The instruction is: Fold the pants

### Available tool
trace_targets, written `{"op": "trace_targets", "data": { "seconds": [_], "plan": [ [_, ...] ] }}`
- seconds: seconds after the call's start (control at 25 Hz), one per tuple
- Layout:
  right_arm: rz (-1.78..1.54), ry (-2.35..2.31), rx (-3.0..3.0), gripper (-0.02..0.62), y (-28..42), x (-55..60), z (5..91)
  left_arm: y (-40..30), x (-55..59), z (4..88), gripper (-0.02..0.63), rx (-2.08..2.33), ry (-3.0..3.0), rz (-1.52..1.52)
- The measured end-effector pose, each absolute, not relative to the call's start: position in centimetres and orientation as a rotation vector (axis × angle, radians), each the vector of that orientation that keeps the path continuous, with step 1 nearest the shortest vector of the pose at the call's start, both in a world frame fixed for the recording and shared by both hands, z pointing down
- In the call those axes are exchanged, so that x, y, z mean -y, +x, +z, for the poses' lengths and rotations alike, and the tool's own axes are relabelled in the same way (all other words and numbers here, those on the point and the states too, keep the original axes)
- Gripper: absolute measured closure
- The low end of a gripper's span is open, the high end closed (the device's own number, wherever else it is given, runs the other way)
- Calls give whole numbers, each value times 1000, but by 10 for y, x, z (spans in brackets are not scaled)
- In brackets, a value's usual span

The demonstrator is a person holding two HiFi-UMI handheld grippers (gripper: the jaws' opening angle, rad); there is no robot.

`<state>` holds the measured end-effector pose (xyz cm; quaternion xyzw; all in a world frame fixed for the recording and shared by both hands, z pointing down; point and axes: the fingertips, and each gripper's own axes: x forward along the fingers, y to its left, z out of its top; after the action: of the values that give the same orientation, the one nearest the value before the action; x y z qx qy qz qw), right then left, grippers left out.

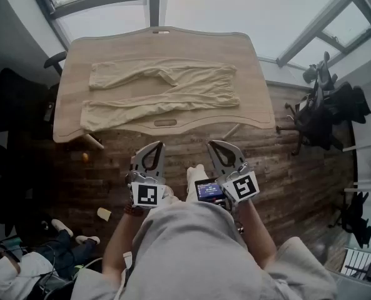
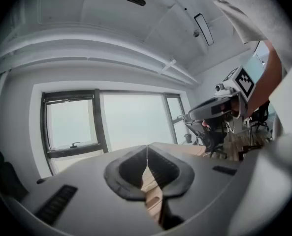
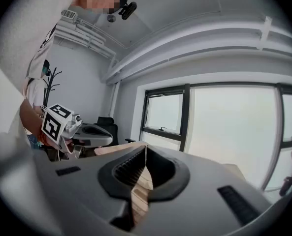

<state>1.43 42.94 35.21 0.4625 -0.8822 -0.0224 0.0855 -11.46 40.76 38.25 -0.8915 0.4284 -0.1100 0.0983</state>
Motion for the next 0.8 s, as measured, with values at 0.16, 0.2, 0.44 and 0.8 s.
{"op": "trace_targets", "data": {
  "seconds": [0.16,0.2,0.44,0.8],
  "plan": [
    [-52,1391,2558,588,40,-417,365,-121,-394,399,595,-1236,-2674,-379],
    [-44,1395,2552,588,46,-411,368,-123,-388,402,595,-1235,-2671,-398],
    [-4,1320,2549,586,69,-352,397,-137,-336,431,554,-1228,-2639,-575],
    [55,998,2490,520,112,-230,476,-165,-214,508,495,-1182,-2544,-1031]
  ]
}}
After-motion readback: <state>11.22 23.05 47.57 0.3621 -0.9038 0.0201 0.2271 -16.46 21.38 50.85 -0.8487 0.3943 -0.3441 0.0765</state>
